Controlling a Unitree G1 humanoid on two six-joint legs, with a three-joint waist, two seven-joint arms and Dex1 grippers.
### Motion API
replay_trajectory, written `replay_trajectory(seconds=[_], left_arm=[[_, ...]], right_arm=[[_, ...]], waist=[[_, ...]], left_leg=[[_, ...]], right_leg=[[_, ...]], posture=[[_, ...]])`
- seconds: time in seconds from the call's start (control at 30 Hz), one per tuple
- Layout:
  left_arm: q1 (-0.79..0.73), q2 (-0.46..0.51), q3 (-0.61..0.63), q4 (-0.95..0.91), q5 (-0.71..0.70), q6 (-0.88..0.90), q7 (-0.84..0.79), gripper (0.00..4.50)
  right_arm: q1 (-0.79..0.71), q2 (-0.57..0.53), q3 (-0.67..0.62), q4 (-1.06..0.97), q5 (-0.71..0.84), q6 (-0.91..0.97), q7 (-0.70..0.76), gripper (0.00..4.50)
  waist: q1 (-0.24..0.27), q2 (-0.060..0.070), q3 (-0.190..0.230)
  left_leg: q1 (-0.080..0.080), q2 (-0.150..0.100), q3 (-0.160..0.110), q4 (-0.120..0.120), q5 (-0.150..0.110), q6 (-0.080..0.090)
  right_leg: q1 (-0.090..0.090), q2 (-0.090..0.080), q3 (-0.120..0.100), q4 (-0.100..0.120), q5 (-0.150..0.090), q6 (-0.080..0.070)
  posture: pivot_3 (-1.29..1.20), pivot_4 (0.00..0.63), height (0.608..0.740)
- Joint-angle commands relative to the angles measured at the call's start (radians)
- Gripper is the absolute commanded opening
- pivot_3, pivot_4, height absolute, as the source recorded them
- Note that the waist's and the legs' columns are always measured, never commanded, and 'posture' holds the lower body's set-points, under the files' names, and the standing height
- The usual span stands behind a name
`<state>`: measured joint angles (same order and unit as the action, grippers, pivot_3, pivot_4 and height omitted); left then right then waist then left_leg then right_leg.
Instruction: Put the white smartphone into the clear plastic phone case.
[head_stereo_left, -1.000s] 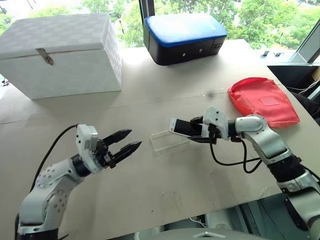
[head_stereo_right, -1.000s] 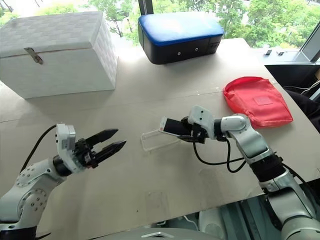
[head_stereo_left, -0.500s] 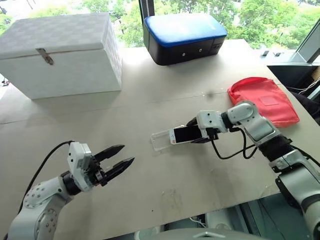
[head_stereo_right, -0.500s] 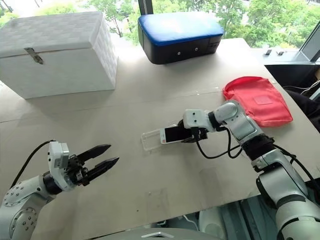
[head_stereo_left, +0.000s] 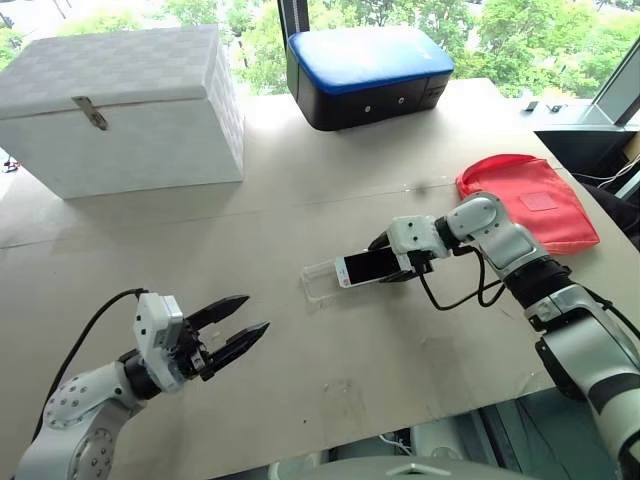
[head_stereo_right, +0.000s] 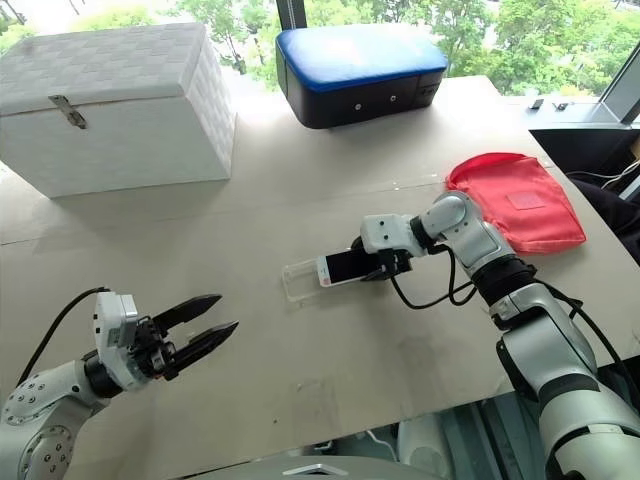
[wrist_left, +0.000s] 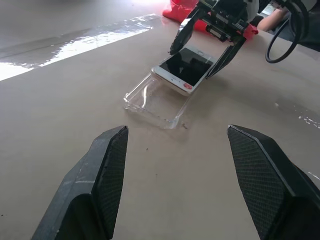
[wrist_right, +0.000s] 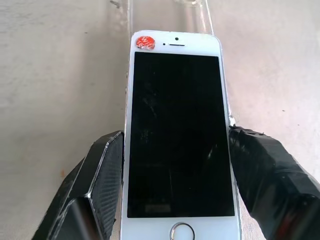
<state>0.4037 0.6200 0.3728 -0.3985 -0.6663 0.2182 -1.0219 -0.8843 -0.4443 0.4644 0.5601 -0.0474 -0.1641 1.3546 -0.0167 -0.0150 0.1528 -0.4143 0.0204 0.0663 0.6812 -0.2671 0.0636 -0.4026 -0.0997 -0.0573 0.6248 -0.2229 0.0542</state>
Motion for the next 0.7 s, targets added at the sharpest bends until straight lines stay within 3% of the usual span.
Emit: replay_trajectory(seconds=[0.03, 0.43, 0.47, 0.53, 0.7], left_arm=[[0.001, 0.013, 0.021, -0.005, 0.003, -0.043, -0.04, 3.2], [0.017, 0.018, 0.046, 0.071, 0.019, -0.103, -0.095, 3.2], [0.019, 0.016, 0.044, 0.07, 0.019, -0.106, -0.095, 3.2], [0.022, 0.014, 0.041, 0.069, 0.019, -0.11, -0.093, 3.2], [0.022, 0.006, 0.028, 0.074, 0.027, -0.122, -0.088, 3.2]], right_arm=[[-0.036, 0.001, -0.008, 0.016, -0.024, -0.028, 0.009, 2.77], [-0.078, 0.019, -0.021, 0.04, -0.024, -0.013, 0.056, 2.77], [-0.079, 0.021, -0.027, 0.037, -0.019, -0.014, 0.052, 3.78], [-0.076, 0.019, -0.036, 0.018, -0.01, -0.007, 0.054, 4.42], [-0.034, -0.013, -0.102, -0.144, 0.07, 0.089, 0.054, 4.42]], waist=[[0.0, 0.0, 0.0], [0.0, 0.0, 0.0], [0.0, 0.0, 0.0], [0.0, 0.0, 0.0], [0.0, 0.001, 0.0]], left_leg=[[0.0, 0.0, 0.0, 0.0, 0.0, 0.0], [0.0, 0.0, 0.001, 0.0, 0.0, 0.0], [0.0, 0.0, 0.001, 0.0, 0.0, 0.0], [0.0, 0.0, 0.001, -0.001, 0.0, 0.0], [-0.001, 0.0, 0.002, -0.002, 0.0, 0.0]], right_leg=[[0.0, 0.0, 0.0, 0.0, 0.0, 0.0], [-0.001, 0.0, 0.0, 0.0, 0.0, 0.0], [-0.001, -0.001, 0.0, 0.0, 0.0, 0.0], [-0.001, -0.001, 0.0, 0.0, 0.0, 0.0], [-0.003, -0.003, 0.001, 0.0, 0.0, 0.0]], posture=[[0.0, 0.15, 0.734], [0.0, 0.15, 0.734], [0.0, 0.15, 0.734], [0.0, 0.15, 0.734], [0.0, 0.15, 0.734]])
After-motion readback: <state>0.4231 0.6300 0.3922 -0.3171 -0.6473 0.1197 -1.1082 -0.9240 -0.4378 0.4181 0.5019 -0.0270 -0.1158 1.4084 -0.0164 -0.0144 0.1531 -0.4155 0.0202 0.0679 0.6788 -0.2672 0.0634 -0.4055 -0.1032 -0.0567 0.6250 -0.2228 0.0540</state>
